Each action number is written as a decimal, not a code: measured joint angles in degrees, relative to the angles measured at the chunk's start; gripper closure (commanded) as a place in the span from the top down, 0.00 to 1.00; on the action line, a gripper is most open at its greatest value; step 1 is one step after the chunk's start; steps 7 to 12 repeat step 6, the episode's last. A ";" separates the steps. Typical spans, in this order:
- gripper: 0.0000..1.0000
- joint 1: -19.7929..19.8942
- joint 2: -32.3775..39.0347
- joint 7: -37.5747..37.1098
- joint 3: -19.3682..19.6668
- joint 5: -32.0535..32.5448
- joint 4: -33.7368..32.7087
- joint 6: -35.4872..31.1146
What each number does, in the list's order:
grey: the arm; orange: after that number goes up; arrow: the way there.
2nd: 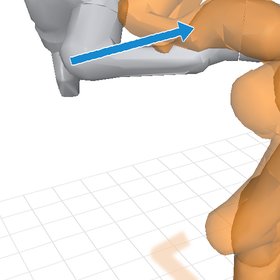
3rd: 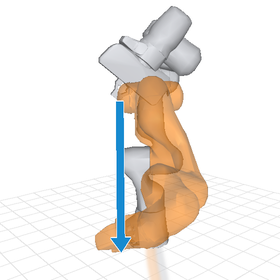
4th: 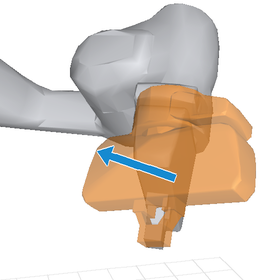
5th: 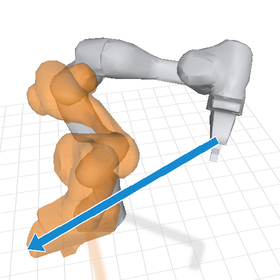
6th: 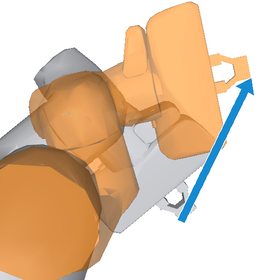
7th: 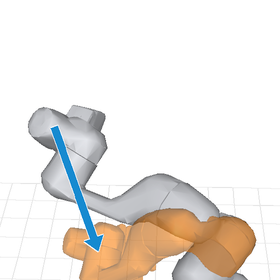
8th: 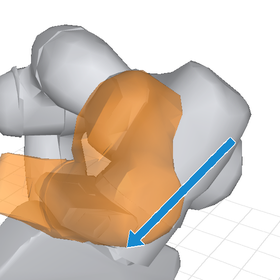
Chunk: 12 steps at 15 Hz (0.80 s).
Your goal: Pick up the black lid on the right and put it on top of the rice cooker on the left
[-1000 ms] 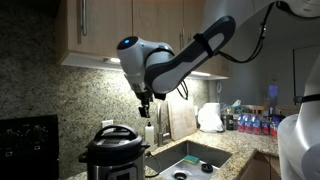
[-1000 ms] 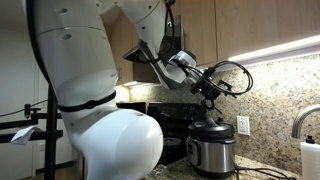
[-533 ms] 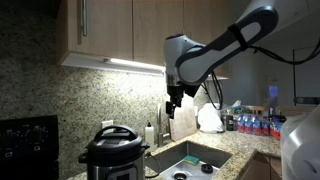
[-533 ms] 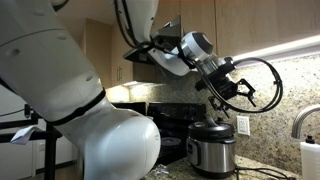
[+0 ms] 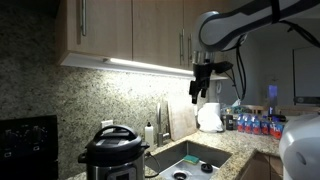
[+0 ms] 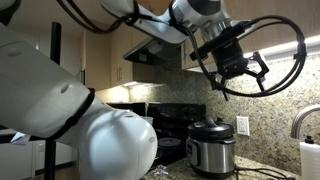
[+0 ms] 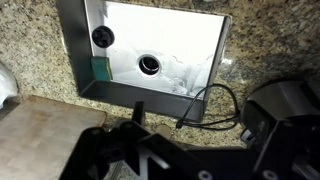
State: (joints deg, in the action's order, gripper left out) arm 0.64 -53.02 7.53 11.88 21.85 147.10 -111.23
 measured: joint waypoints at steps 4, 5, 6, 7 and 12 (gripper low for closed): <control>1.00 0.10 -0.02 -0.06 -1.67 0.00 0.21 -0.05; 1.00 0.10 0.00 -0.06 -1.69 0.00 0.22 -0.05; 1.00 0.10 -0.01 -0.06 -1.70 0.00 0.22 -0.05; 1.00 0.10 -0.01 -0.06 -1.70 0.00 0.22 -0.05; 1.00 0.10 -0.01 -0.06 -1.70 0.00 0.22 -0.05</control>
